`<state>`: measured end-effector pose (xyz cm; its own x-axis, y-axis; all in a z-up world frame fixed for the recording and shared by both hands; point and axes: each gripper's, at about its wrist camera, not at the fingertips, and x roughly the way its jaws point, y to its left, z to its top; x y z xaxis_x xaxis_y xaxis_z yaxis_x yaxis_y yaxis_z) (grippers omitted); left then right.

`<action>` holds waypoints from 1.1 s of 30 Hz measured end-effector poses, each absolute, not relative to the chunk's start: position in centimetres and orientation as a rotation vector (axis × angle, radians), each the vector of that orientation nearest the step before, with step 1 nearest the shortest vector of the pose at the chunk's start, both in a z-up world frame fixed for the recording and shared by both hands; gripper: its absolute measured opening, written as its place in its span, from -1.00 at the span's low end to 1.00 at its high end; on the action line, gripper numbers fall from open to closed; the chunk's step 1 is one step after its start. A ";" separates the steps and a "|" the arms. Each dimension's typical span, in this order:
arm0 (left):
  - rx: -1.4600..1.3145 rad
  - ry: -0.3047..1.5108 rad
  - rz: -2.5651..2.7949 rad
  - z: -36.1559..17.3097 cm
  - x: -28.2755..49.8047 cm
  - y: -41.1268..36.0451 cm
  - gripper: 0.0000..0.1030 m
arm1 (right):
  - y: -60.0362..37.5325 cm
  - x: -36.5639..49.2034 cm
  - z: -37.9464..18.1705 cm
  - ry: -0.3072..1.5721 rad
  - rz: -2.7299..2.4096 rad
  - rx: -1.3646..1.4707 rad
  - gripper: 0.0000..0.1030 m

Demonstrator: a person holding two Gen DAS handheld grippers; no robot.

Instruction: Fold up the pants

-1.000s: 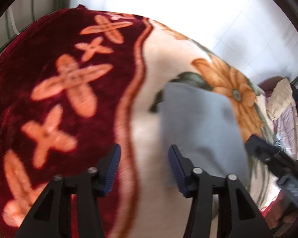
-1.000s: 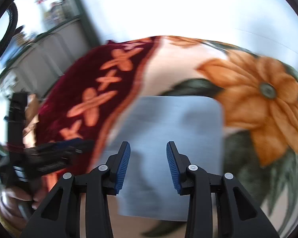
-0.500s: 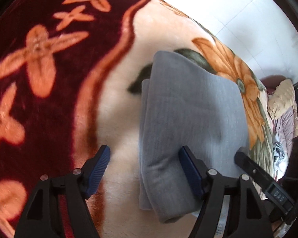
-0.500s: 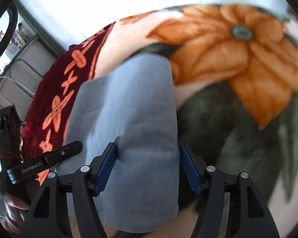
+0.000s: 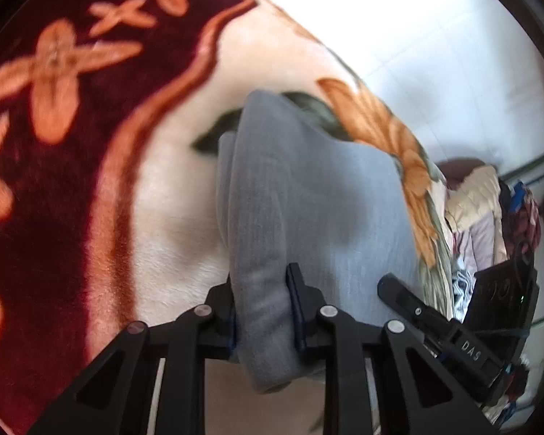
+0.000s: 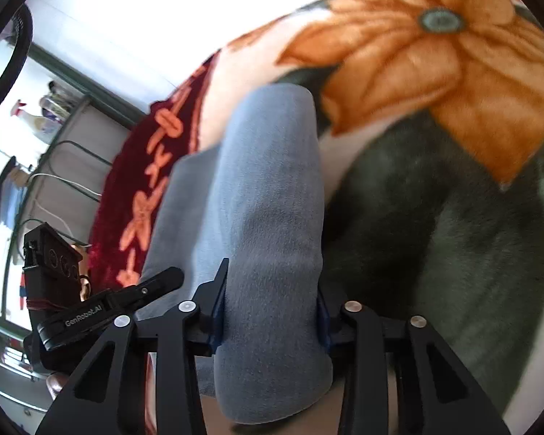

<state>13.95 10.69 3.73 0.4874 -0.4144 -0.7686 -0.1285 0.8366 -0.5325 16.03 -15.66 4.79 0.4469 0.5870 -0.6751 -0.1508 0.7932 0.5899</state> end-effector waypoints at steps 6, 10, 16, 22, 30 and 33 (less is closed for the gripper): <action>-0.526 0.967 -0.236 8.8 10.2 9.2 -0.58 | -17.0 12.1 9.6 0.926 0.503 0.477 -0.29; -0.510 0.927 -0.265 11.3 6.7 7.9 -0.58 | -18.2 8.0 12.2 0.884 0.486 0.437 -0.28; -0.454 0.917 -0.279 9.6 2.7 5.4 -0.58 | -19.7 3.6 10.6 0.901 0.446 0.418 -0.28; -0.379 1.010 -0.246 4.0 1.6 3.8 -0.53 | -19.4 3.6 5.3 1.011 0.415 0.381 -0.21; -0.347 1.021 -0.186 4.1 -0.2 4.4 -0.29 | -20.9 3.3 4.5 1.064 0.387 0.417 -0.11; -0.295 0.984 -0.193 6.1 -1.7 3.9 -0.28 | -21.1 2.3 6.0 1.036 0.349 0.390 -0.11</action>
<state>-1.73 3.91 6.14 0.5411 -0.2917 -0.7887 0.0269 0.9434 -0.3305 2.27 -21.07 5.97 0.4669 0.4562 -0.7576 -0.0954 0.8777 0.4697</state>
